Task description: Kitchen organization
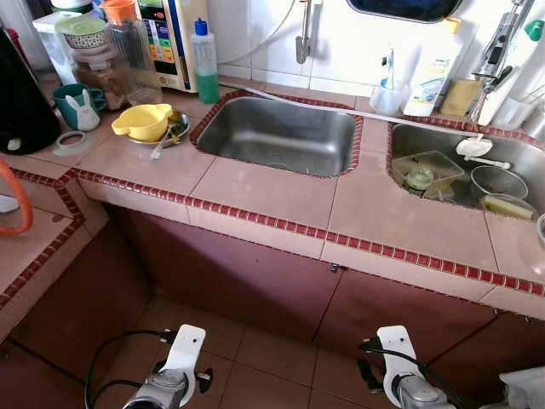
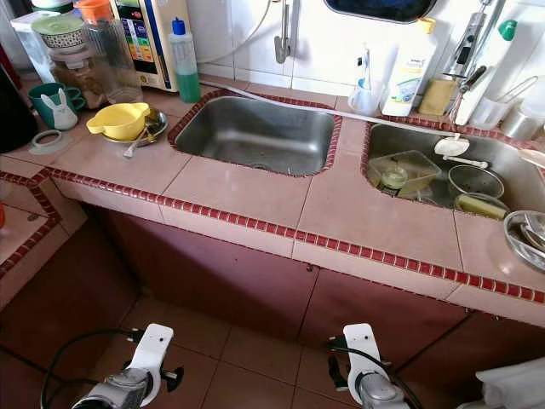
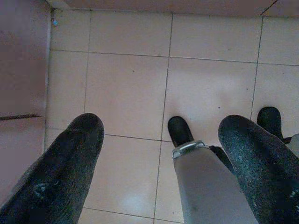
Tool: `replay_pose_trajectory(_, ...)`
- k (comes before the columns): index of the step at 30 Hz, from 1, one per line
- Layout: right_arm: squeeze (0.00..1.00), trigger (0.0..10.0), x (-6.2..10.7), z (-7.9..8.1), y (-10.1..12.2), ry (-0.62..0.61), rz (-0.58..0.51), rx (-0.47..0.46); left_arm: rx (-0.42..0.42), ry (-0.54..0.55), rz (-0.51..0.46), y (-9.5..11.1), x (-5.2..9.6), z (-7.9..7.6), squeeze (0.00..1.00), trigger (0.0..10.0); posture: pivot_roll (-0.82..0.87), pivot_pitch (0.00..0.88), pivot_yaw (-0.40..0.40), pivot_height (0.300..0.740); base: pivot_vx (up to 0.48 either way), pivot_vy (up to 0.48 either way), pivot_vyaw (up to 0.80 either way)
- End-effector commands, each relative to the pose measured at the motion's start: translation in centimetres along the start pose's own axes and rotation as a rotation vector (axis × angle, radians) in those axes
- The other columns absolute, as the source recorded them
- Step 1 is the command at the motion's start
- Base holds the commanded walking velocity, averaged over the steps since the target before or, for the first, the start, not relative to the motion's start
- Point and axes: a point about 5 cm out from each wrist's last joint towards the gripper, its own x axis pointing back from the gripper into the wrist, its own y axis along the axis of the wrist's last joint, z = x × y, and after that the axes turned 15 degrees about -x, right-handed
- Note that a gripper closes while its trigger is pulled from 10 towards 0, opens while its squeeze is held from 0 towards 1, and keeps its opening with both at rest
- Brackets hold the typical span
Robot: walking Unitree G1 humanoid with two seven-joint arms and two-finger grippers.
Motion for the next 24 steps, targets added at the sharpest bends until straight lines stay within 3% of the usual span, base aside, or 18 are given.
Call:
replay_pose_trajectory(1,0.0,10.0,-0.03,0.02,0.0,-0.002,0.009,-0.001,-0.005,0.004,0.004,-0.08,0.01,0.16,0.0,10.0,0.0,0.0,-0.01,0.74,0.0,0.0,0.0)
replay_pose_trajectory(24,0.0,10.0,-0.08,0.28,0.31,0.016,-0.011,-0.002,-0.007,0.003,0.008,-0.25,0.03,0.29,0.0,10.0,-0.01,0.0,-0.006,0.74,0.0,0.0,0.0)
